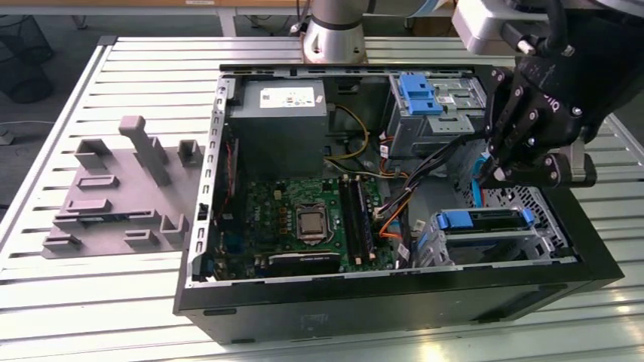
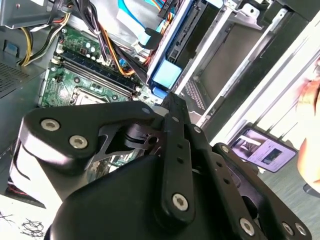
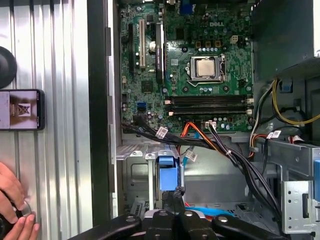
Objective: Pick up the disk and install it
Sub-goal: 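Insert the disk into the insertion slot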
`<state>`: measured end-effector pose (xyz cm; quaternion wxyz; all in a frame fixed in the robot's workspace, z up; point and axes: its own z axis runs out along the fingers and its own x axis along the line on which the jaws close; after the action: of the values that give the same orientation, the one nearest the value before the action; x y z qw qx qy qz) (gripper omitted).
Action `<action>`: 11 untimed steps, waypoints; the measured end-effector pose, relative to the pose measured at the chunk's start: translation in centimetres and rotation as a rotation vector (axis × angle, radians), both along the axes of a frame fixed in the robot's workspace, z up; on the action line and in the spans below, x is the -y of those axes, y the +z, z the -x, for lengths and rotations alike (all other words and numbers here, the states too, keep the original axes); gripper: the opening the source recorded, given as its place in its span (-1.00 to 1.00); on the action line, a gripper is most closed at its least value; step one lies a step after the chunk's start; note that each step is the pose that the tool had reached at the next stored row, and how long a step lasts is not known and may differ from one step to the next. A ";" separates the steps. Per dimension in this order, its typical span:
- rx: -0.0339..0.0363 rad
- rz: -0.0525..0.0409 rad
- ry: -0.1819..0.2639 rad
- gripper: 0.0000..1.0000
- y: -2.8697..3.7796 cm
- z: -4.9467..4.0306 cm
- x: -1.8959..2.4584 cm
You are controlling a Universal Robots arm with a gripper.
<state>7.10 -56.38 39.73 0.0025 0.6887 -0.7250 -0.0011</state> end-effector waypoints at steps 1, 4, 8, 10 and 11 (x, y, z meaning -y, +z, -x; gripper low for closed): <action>0.0000 0.0000 0.000 -0.79 -0.18 -0.01 0.00; 0.0000 0.0002 0.000 -0.79 -0.72 -0.01 0.00; 0.0000 0.0002 0.000 -0.79 -0.88 -0.01 0.00; 0.0000 0.0001 0.000 -0.79 -0.89 -0.01 0.00; 0.0000 0.0001 0.000 -0.79 -0.89 -0.01 0.00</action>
<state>7.11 -56.38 38.85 0.0025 0.6887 -0.7250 -0.0010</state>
